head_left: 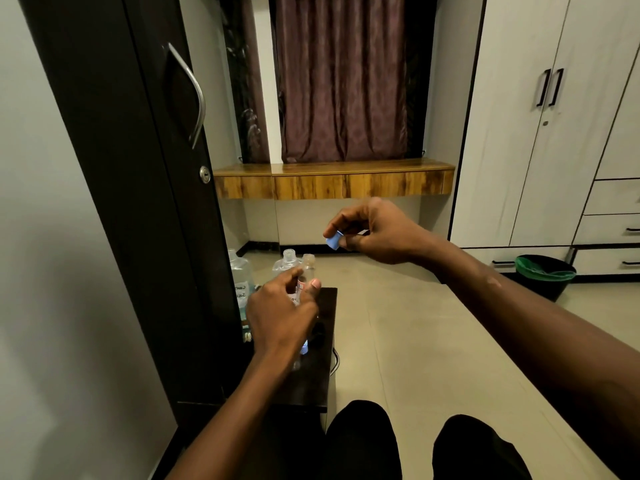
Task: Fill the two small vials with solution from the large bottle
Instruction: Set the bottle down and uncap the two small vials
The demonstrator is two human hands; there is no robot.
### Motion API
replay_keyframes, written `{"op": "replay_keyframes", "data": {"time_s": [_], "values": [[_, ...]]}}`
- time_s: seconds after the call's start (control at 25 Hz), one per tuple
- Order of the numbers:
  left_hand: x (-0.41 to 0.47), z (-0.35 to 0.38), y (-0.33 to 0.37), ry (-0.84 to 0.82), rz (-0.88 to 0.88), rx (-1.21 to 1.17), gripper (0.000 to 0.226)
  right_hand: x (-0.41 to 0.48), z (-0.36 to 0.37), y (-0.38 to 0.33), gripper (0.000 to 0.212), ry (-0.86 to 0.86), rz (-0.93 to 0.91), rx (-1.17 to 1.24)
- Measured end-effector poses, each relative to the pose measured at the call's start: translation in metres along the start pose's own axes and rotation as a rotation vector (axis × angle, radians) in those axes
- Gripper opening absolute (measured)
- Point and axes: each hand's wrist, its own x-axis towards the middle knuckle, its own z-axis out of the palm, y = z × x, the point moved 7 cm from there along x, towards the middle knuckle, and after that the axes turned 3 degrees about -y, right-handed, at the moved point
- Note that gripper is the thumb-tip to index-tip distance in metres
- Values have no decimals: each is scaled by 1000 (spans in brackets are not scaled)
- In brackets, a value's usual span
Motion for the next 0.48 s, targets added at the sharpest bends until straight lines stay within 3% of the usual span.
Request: {"op": "replay_keyframes", "data": {"time_s": [0.2, 0.48], "values": [[-17, -10, -63, -11, -146, 20, 43, 16, 44, 20, 30, -18, 91, 65], [-36, 0, -129, -77, -302, 64, 28, 51, 135, 35, 23, -179, 124, 33]]}}
